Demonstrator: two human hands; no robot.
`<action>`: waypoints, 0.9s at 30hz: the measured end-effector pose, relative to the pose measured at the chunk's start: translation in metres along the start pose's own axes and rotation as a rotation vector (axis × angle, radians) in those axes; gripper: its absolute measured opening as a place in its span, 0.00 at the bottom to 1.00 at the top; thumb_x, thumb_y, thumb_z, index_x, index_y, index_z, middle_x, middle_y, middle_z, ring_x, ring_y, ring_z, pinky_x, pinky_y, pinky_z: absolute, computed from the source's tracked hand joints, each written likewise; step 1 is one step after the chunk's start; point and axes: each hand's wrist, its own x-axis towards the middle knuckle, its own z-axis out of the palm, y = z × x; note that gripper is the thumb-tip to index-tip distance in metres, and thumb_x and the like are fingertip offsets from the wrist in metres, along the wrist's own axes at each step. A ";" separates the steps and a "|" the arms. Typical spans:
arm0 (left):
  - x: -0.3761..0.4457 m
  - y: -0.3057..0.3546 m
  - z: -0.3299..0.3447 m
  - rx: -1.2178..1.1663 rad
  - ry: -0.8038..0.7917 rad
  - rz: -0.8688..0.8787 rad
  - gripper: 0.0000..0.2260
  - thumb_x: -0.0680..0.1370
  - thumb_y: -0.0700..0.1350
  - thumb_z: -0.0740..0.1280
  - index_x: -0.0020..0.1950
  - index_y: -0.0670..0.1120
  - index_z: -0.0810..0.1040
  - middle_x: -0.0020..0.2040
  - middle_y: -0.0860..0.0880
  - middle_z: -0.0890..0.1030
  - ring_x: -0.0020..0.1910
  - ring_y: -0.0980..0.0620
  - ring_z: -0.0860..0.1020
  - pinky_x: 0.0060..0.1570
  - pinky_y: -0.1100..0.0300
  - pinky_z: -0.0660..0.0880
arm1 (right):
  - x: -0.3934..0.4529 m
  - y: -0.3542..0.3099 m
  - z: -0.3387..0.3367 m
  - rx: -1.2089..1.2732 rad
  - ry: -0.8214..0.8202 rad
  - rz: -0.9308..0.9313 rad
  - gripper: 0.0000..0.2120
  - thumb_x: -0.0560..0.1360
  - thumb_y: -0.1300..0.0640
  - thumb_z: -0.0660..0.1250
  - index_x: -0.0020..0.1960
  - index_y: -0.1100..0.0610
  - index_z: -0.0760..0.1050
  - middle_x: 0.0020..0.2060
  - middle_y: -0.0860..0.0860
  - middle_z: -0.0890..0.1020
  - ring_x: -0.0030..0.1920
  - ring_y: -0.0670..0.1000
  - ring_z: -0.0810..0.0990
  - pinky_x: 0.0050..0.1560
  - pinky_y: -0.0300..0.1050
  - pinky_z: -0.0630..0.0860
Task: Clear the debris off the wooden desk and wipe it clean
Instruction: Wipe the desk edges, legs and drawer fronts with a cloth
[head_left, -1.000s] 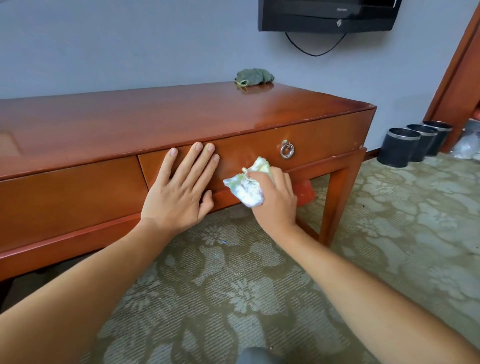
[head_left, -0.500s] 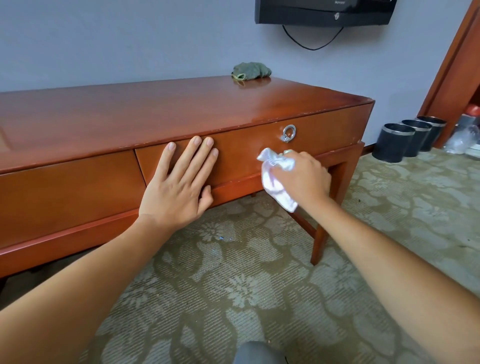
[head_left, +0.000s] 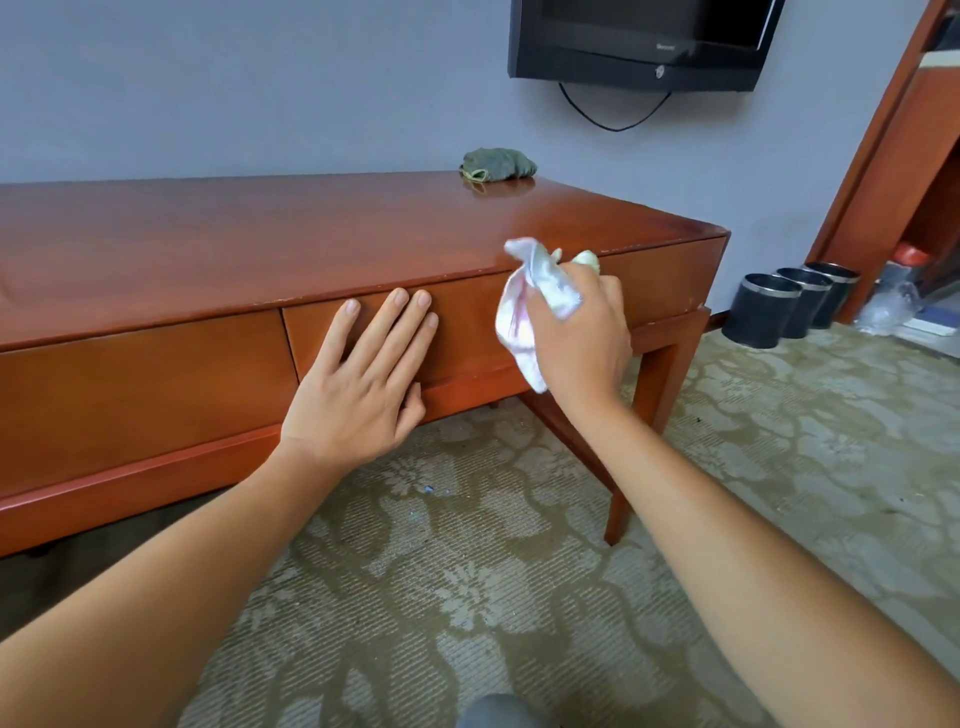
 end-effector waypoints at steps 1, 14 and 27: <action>0.000 0.000 0.000 -0.005 0.006 0.001 0.32 0.84 0.52 0.56 0.85 0.41 0.52 0.85 0.42 0.52 0.84 0.43 0.52 0.81 0.39 0.51 | -0.001 -0.007 0.008 0.034 0.016 0.019 0.11 0.80 0.41 0.65 0.56 0.47 0.76 0.55 0.47 0.75 0.54 0.57 0.80 0.50 0.53 0.78; -0.006 -0.004 0.010 -0.023 0.087 0.066 0.19 0.83 0.43 0.60 0.73 0.37 0.73 0.79 0.37 0.66 0.80 0.37 0.62 0.78 0.33 0.55 | -0.037 -0.003 0.044 0.011 0.003 0.043 0.09 0.81 0.44 0.63 0.56 0.49 0.72 0.55 0.52 0.75 0.56 0.59 0.77 0.47 0.51 0.71; -0.013 -0.007 0.012 -0.032 0.074 0.102 0.23 0.83 0.41 0.64 0.79 0.41 0.68 0.81 0.38 0.64 0.81 0.34 0.58 0.78 0.30 0.51 | 0.005 0.017 0.007 0.028 0.061 -0.104 0.14 0.79 0.41 0.67 0.63 0.41 0.75 0.59 0.42 0.75 0.56 0.53 0.81 0.50 0.50 0.76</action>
